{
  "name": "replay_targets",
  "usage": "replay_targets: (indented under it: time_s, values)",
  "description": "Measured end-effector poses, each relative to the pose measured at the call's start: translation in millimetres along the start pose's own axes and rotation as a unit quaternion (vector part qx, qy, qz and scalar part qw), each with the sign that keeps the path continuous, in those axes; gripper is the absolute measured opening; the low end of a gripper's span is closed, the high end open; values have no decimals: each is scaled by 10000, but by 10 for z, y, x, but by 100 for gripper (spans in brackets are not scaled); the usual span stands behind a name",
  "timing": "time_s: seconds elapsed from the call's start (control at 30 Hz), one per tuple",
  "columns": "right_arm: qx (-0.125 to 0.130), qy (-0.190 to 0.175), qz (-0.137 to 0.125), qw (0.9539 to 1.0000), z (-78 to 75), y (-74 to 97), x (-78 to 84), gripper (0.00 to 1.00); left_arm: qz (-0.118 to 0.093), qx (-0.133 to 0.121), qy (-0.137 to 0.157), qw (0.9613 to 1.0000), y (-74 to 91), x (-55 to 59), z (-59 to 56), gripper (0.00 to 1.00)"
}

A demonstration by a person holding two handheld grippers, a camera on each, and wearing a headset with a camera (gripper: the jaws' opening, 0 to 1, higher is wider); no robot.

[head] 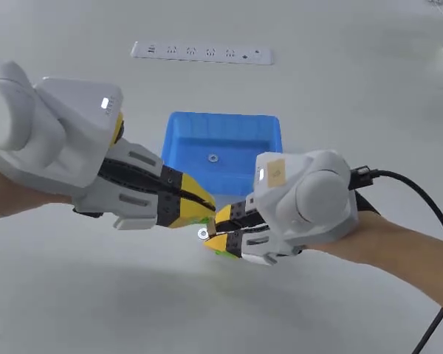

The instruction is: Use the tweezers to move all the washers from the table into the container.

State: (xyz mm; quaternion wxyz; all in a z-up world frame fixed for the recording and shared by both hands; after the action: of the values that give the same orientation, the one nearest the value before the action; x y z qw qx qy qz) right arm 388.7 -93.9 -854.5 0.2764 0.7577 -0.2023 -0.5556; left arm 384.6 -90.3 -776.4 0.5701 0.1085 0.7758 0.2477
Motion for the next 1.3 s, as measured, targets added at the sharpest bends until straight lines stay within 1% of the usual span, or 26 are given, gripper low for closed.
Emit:
replay_targets:
  time_s: [0.17, 0.33, 0.4, 0.47, 0.5, 0.57, 0.63, 0.73, 0.8, 0.9, 1.03, 1.17, 1.23, 1.3]
  values:
    - [61, 3, -7, 10000, -3, 49, -40, 11, 43, -9, -70, 10000, 25, -36, -34, 5]
    - [161, 56, -33, 9998, -37, 124, -129, 11, 73, -26, -226, 9997, 85, -129, -68, 5]
    - [212, 124, -38, 9997, -59, 153, -166, 11, 94, -23, -325, 9994, 115, -180, -86, 5]
    - [271, 160, -62, 9995, -97, 199, -214, 11, 112, -57, -485, 9987, 155, -244, -90, 5]
    - [313, 171, -76, 9993, -122, 222, -235, 11, 102, -97, -601, 9981, 181, -294, -88, 5]
    - [413, 232, -101, 9988, -190, 281, -285, 11, 79, -111, -669, 9977, 215, -354, -88, 5]
    - [513, 315, -104, 9981, -265, 337, -331, 11, 48, -146, -753, 9970, 263, -432, -62, 5]
    - [700, 393, -110, 9967, -418, 426, -380, 11, 16, -254, -912, 9955, 335, -554, 8, 5]
    - [787, 424, -121, 9959, -511, 468, -403, 11, 4, -319, -988, 9946, 364, -609, 51, 5]
    - [929, 460, -141, 9945, -645, 505, -436, 11, -68, -410, -1093, 9931, 398, -721, 135, 5]
    - [1028, 561, -84, 9931, -798, 517, -437, 11, -14, -466, -1269, 9908, 396, -809, 241, 5]
    - [1074, 554, -93, 9926, -919, 488, -396, 11, 75, -479, -1372, 9894, 379, -827, 362, 5]
    - [1078, 562, -58, 9926, -952, 450, -362, 11, 175, -468, -1393, 9890, 364, -794, 462, 5]
    - [1051, 554, -3, 9929, -994, 398, -304, 11, 216, -445, -1370, 9893, 338, -760, 538, 5]
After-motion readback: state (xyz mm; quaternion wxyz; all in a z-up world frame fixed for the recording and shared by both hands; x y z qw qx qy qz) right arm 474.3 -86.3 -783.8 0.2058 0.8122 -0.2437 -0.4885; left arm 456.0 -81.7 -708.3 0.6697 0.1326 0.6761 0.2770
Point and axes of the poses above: the centre of the closed fingertips' face, and the gripper's own axes: y roughly backward along the fingers, z roughly to its left, x roughly out of its underside, the point moved 2 cm from there along y, roughly backward along the fingers, and after that the axes turned 14 degrees about y, right-handed, at the moved point
